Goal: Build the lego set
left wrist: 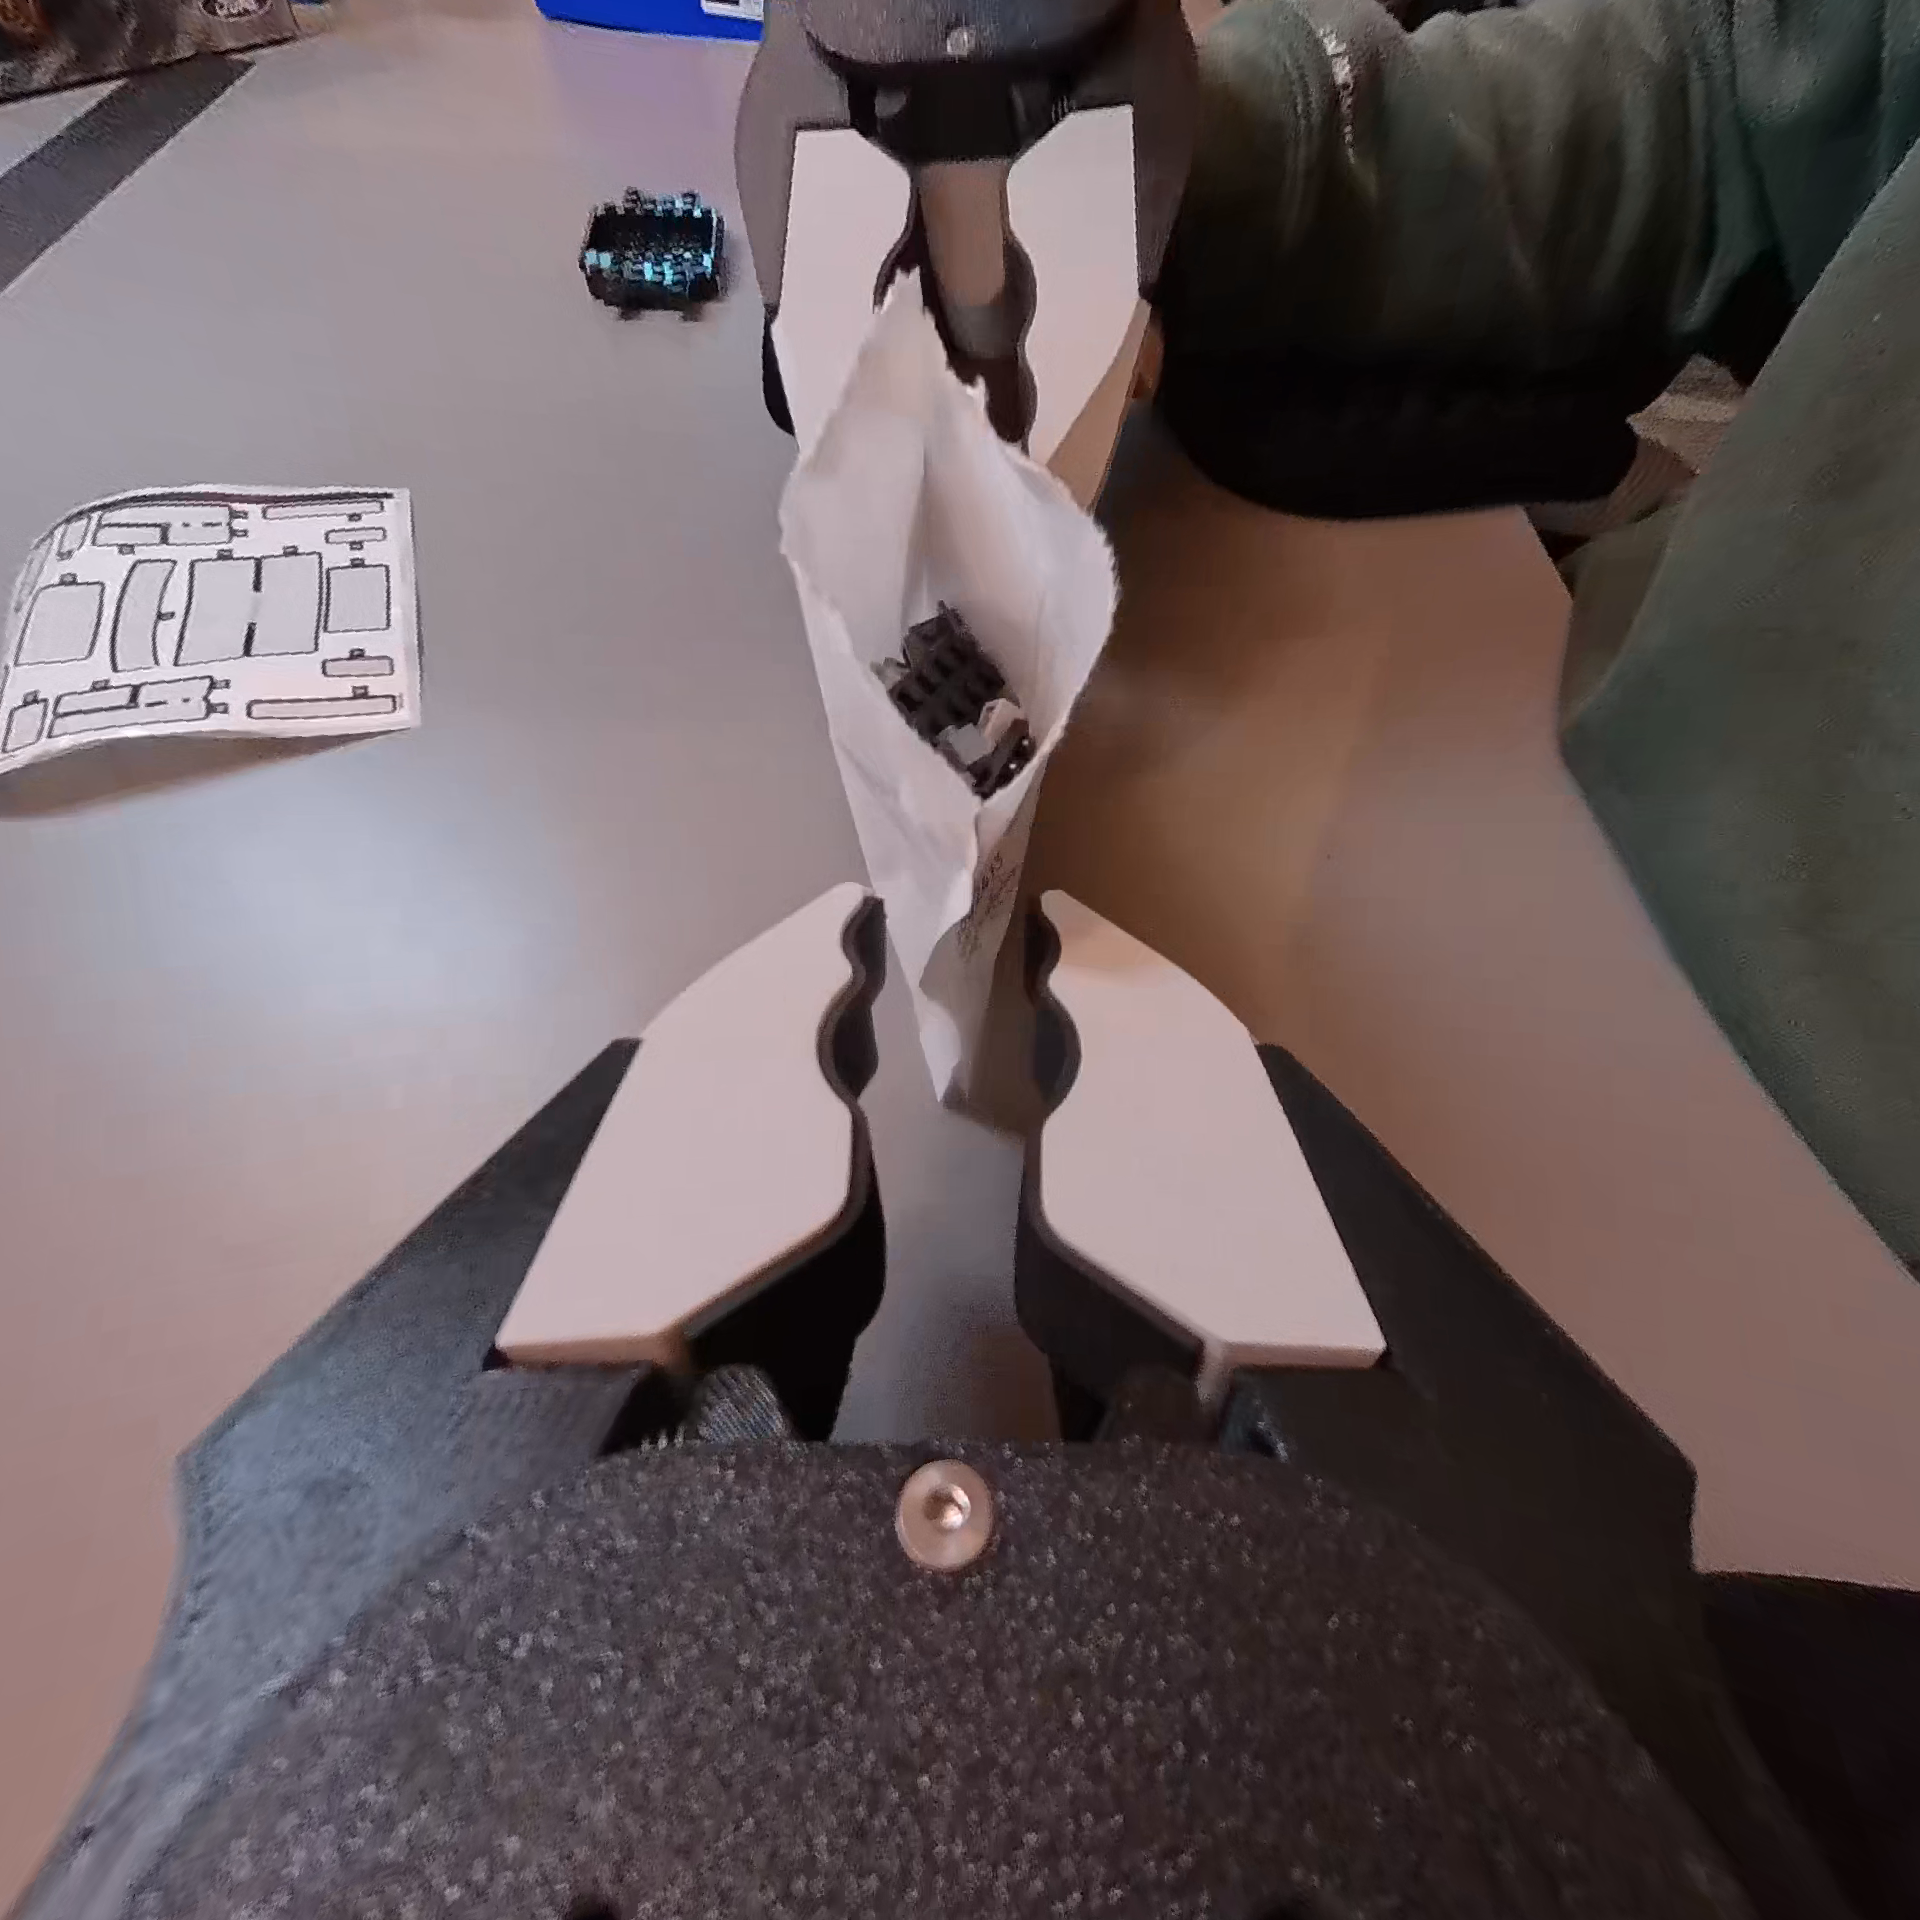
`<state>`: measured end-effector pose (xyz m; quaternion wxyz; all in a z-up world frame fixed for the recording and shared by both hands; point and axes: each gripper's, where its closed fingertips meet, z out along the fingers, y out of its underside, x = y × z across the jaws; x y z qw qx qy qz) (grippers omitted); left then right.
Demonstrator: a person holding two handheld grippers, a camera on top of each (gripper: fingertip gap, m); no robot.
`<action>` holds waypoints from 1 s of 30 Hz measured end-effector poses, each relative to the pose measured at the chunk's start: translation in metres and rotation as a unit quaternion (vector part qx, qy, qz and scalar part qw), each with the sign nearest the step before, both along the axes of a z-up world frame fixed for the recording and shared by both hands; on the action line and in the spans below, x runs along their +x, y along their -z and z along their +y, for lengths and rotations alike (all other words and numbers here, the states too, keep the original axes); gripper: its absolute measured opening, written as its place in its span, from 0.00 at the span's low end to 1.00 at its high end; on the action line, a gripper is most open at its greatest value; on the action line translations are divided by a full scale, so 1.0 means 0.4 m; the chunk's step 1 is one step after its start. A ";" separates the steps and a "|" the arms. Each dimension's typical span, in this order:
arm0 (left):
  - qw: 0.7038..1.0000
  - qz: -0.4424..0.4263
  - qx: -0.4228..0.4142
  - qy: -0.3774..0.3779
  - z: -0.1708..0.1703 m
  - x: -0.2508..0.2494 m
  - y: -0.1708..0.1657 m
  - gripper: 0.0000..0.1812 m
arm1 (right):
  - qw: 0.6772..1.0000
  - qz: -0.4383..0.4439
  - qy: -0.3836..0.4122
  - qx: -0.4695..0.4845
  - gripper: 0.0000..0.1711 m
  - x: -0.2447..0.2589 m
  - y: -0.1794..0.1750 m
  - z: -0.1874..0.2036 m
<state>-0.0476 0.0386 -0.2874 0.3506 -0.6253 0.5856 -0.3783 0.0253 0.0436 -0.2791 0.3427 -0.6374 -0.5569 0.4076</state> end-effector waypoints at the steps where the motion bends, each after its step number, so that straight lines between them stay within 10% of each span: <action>1: 1.000 0.003 0.004 -0.001 0.001 0.000 0.003 0.10 | 1.000 -0.001 -0.002 0.001 0.18 0.003 0.001 0.000; 3: 1.000 0.010 0.009 -0.003 0.004 0.001 0.000 0.00 | 1.000 -0.003 -0.006 0.014 0.00 0.009 -0.002 0.000; 7: 0.999 -0.038 0.028 -0.014 0.015 -0.003 -0.075 0.00 | 0.998 0.039 0.005 0.038 0.00 0.004 -0.066 0.005; 11: 0.999 -0.007 0.004 -0.033 0.026 -0.005 -0.031 0.28 | 1.000 0.007 0.017 0.017 0.20 0.010 -0.029 0.015; 14: 0.999 0.019 0.021 -0.020 0.019 -0.001 -0.006 0.00 | 1.000 -0.011 0.015 0.021 0.06 0.013 -0.001 0.017; 19: 0.998 -0.049 0.023 -0.025 0.017 -0.002 -0.095 0.02 | 0.998 0.056 0.011 0.041 0.00 0.009 -0.094 0.012; 22: 0.999 -0.029 0.011 -0.028 0.018 -0.005 -0.068 0.30 | 0.999 0.032 0.019 0.039 0.17 0.006 -0.067 0.015; 30: 1.000 0.023 0.006 -0.015 0.011 0.008 0.001 0.21 | 1.000 0.000 0.003 0.016 0.23 -0.035 0.005 0.012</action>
